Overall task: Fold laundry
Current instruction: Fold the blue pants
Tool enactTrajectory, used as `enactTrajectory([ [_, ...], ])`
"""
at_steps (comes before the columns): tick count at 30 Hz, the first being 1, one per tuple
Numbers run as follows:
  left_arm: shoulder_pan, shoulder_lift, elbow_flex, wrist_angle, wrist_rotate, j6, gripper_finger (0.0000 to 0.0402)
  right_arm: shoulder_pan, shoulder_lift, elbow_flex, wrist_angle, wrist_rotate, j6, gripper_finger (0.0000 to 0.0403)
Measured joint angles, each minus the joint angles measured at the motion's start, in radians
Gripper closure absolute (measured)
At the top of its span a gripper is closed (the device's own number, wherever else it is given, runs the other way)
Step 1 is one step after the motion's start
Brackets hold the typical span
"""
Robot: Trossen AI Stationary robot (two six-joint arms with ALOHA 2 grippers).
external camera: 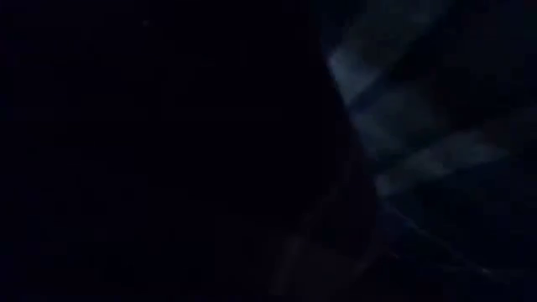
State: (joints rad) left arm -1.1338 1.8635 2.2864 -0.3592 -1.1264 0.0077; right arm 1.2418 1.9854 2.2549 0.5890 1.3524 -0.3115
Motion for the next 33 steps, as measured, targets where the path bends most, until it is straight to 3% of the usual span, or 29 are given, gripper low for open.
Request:
enactTrajectory([
  [2, 0.013, -0.013, 0.000, -0.136, -0.154, -0.076, 0.0388, -0.019, -0.020, 0.000, 0.001, 0.196, -0.089, 0.0395],
  [5, 0.053, -0.036, 0.000, -0.338, -0.237, -0.208, 0.0388, -0.060, -0.060, -0.015, 0.005, 0.208, -0.221, 0.0396],
  [10, 0.175, -0.060, 0.000, -0.697, -0.172, -0.474, 0.0388, -0.148, -0.133, -0.016, 0.000, 0.218, -0.403, 0.0397],
  [15, 0.304, -0.062, 0.000, -0.991, -0.054, -0.714, 0.0388, -0.230, -0.212, -0.016, -0.159, 0.218, -0.399, 0.0397],
  [24, 0.359, -0.134, 0.000, -0.978, 0.013, -0.669, 0.0388, -0.289, -0.261, -0.015, -0.249, 0.218, -0.397, 0.0396],
  [33, 0.376, -0.278, 0.000, -0.985, 0.011, -0.497, 0.0389, -0.480, -0.171, -0.016, -0.424, 0.218, -0.399, 0.0395],
])
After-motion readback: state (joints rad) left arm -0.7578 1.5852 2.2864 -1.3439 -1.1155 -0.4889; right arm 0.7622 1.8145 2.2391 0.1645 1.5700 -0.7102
